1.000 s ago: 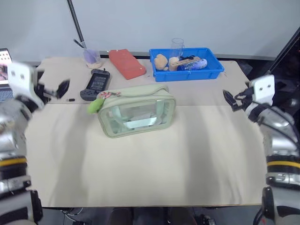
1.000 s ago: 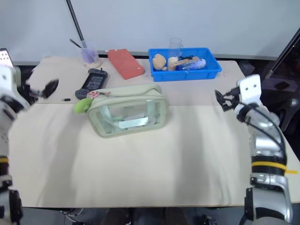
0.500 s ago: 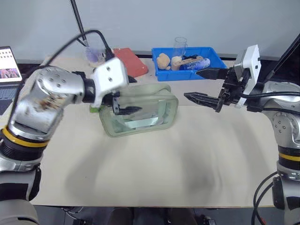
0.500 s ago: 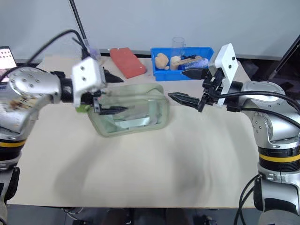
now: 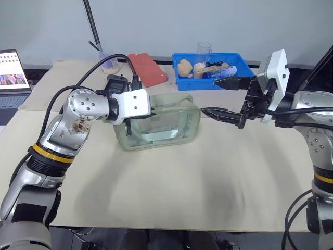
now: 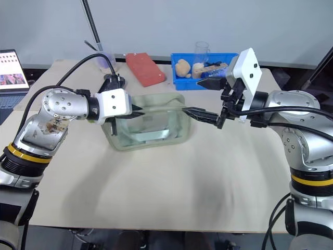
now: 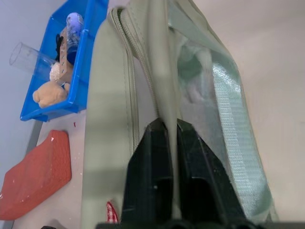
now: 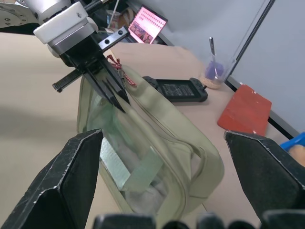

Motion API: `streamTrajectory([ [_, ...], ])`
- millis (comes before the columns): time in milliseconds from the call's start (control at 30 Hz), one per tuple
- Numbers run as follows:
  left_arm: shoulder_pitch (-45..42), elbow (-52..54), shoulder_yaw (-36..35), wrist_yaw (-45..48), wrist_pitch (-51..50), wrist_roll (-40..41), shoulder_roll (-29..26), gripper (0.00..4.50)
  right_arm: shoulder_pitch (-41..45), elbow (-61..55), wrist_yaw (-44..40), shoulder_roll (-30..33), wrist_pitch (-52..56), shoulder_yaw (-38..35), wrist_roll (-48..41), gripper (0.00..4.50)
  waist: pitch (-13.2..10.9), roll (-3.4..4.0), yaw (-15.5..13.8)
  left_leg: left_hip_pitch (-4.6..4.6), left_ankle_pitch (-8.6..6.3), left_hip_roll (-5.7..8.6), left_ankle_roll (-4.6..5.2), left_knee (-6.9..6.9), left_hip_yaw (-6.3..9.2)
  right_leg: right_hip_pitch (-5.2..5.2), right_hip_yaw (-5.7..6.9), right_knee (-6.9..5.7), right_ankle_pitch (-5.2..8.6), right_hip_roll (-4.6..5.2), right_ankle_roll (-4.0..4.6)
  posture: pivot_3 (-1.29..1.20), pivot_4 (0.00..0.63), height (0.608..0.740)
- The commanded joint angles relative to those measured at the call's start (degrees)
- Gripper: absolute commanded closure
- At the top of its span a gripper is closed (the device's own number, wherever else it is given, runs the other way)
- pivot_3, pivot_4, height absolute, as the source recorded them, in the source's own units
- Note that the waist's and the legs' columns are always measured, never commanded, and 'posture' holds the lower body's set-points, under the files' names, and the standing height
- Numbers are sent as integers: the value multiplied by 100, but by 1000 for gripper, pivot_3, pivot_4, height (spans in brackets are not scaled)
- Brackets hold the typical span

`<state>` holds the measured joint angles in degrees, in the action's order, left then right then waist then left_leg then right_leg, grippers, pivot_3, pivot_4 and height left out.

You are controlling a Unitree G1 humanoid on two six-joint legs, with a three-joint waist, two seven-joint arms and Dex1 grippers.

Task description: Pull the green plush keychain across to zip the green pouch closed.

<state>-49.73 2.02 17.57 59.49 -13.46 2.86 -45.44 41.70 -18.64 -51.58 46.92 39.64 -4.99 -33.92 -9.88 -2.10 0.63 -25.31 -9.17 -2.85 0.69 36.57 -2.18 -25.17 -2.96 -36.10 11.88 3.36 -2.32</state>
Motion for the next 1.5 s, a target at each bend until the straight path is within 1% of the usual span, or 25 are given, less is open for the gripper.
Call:
streamTrajectory([
  [33, -265, -218, -326, 379, 530, 219, 36, 4477, -43, -26, -136, 300, -162, -75, 194, 0, 0, 0, -13, 0, 0, 0, 0, 1, 0, 0, 0, -1, 0, 0, 0, 0, 150, 740],
  [133, -361, -674, -474, 1068, 1333, 528, -7, 4477, -96, 59, -462, 553, -212, -54, 207, 0, 0, 0, -19, -2, 0, 1, 0, 4, -1, 0, 0, 2, 0, 2, 0, 0, 150, 740],
  [267, -489, -1222, -504, 1512, 2071, 517, 53, 4477, -224, 16, -827, 798, -275, 25, 231, 0, 0, 0, -3, -2, -2, 0, 3, 5, -1, 0, 0, 0, 0, 1, 1, 0, 150, 740],
  [400, -542, -1455, -533, 1599, 2314, 512, 240, 4477, -447, -87, -978, 881, -321, 74, 244, 0, 0, 0, 2, -3, -3, 0, 5, 12, -1, 1, 0, -2, -1, 1, -1, 0, 150, 740],
  [533, -385, -1264, -565, 1522, 2213, 511, 319, 4477, -657, -270, -920, 831, -278, 17, 191, 0, 0, 0, 2, -10, -5, 0, 9, 22, 0, 0, 0, -4, -2, 1, -4, 0, 150, 740],
  [600, -376, -1118, -609, 1531, 2050, 588, 319, 3706, -725, -307, -836, 761, -314, 52, 245, 0, 0, 0, 2, -11, -5, 0, 9, 24, 0, -1, 0, -5, -2, 1, -4, 0, 150, 740],
  [633, -388, -1019, -640, 1573, 1910, 668, 311, 3401, -754, -319, -797, 727, -337, 84, 279, 0, 0, 0, 3, -11, -5, 0, 9, 25, 0, -1, 0, -6, -2, 1, -4, 0, 150, 740],
  [700, -408, -817, -712, 1667, 1630, 865, 308, 2466, -784, -310, -717, 660, -412, 157, 383, 0, 0, 0, 5, -10, -5, -1, 9, 26, 1, 0, 0, -7, -2, 1, -5, 0, 150, 740],
  [767, -378, -225, -910, 1656, 622, 1641, 423, 1386, -785, -201, -583, 512, -571, 293, 595, 0, 0, 0, 7, -10, -5, -1, 9, 27, 1, 0, 0, -9, -2, 1, -5, 0, 150, 740],
  [833, -313, 293, -999, 1630, -78, 2131, 466, 373, -768, -124, -561, 402, -658, 402, 713, 0, 0, 0, 10, -10, -5, -1, 9, 32, 1, 0, 0, -11, -1, 0, -7, 0, 150, 740],
  [867, -281, 514, -1015, 1623, -343, 2291, 452, 26, -748, -94, -564, 352, -677, 447, 745, 0, 0, 0, 9, -10, -5, -1, 9, 32, 1, 1, 0, -11, 0, 1, -10, 0, 150, 740],
  [933, -254, 910, -1050, 1580, -880, 2594, 399, 0, -671, 10, -531, 204, -694, 535, 780, 529, 0, 0, 12, -9, -5, 0, 9, 32, 2, 2, 0, -13, 0, 0, -10, 0, 150, 740],
  [1000, -249, 1098, -1072, 1539, -1144, 2699, 361, 0, -627, 96, -530, 106, -724, 588, 827, 1180, 0, 0, 13, -6, -5, -1, 9, 33, 4, 2, 0, -16, 2, -2, -13, 0, 150, 740],
  [1233, -63, 1248, -1216, 1396, -1395, 2610, 71, 0, -643, 311, -645, -74, -924, 737, 1016, 3650, 0, 0, 18, 1, -5, -1, 9, 34, 5, 4, 0, -21, 2, -4, -13, 0, 150, 740],
  [1300, -53, 1176, -1374, 1293, -1658, 2697, -90, 0, -622, 352, -682, -99, -940, 758, 1020, 4308, 0, 0, 19, 1, -5, -1, 9, 34, 5, 4, 0, -21, 2, -4, -12, 0, 150, 740],
  [1333, -72, 1020, -1547, 1131, -1832, 2733, -164, 0, -619, 382, -706, -108, -956, 775, 1028, 4483, 0, 0, 19, 1, -5, -1, 9, 34, 5, 4, 0, -21, 2, -4, -12, 0, 150, 740],
  [1433, -20, 568, -2106, 696, -2271, 2819, -386, 0, -644, 404, -780, -107, -973, 788, 1038, 4483, 0, 0, 31, 2, -5, -2, 9, 34, 5, 4, 0, -22, 3, -4, -14, 0, 150, 740],
  [1500, 250, 329, -2486, 510, -2396, 2767, -617, 0, -625, 396, -779, -121, -967, 800, 1053, 4483, 0, 0, 49, 4, -5, -5, 9, 33, 5, 4, 0, -23, 6, -7, -19, 0, 150, 740],
])
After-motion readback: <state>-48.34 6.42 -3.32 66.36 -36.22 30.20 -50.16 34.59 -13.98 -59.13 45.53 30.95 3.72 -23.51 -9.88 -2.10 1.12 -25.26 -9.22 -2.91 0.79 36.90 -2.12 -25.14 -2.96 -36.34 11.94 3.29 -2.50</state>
